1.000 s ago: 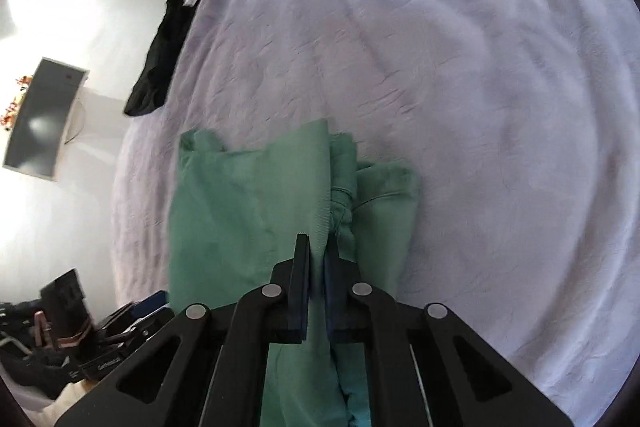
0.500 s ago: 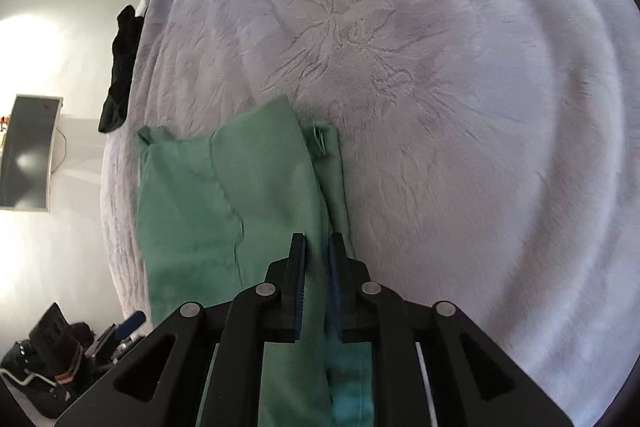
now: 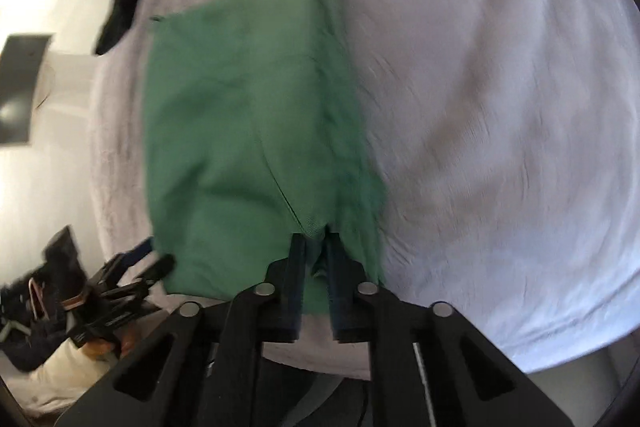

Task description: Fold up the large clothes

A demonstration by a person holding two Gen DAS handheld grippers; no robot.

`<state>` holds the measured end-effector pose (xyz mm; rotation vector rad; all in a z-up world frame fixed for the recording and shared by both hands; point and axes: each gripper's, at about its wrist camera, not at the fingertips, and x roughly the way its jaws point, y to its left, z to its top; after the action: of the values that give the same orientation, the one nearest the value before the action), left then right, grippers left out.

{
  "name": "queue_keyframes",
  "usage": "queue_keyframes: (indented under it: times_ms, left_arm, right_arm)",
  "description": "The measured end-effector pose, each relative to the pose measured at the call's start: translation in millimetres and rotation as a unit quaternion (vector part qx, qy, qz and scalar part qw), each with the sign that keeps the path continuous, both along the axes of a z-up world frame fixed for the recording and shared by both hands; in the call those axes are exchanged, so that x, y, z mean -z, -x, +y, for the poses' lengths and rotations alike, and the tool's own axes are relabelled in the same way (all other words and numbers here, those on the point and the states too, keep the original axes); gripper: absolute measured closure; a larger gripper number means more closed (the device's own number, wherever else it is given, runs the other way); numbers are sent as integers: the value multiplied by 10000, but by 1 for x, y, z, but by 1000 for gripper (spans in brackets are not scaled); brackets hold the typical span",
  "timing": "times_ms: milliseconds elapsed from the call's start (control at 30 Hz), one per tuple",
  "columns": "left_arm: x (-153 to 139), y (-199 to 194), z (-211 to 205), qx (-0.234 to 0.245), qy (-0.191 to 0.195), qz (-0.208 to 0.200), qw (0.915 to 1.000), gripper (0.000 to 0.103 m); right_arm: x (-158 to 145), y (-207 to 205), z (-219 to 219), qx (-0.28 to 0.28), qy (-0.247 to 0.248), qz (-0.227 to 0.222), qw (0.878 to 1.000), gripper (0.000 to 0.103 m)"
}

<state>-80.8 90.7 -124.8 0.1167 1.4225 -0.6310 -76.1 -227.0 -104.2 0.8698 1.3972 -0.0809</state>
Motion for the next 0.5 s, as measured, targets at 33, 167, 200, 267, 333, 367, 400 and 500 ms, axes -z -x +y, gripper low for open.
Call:
queue_keyframes:
  times_ms: [33, 167, 200, 267, 333, 367, 400, 500]
  left_arm:
    - [1, 0, -2, -30, 7, 33, 10000, 20]
    - [2, 1, -1, -139, -28, 137, 9998, 20]
    - [1, 2, -4, -144, -62, 141, 9998, 20]
    - [-1, 3, -7, -110, -130, 123, 9998, 20]
    - [-4, 5, -7, -88, -174, 126, 9997, 20]
    - [-4, 6, -7, -87, -196, 129, 9997, 20]
    - [-5, 6, -7, -94, -216, 127, 9996, 20]
    - [-5, 5, -7, -125, -249, 137, 9995, 20]
  right_arm:
    - [7, 4, -2, 125, 1, 43, 9999, 93]
    - [33, 19, -14, 609, -314, 149, 9975, 96]
    - [36, 22, -16, 675, -382, 135, 9969, 96]
    - [35, 26, -20, 696, -411, 125, 9967, 96]
    - [30, 28, -20, 612, -329, 197, 9974, 96]
    - [25, 29, -20, 556, -237, 279, 9978, 96]
    - [21, 26, -18, 522, -138, 325, 9980, 96]
    - [-6, 21, -9, 371, 219, 152, 9990, 96]
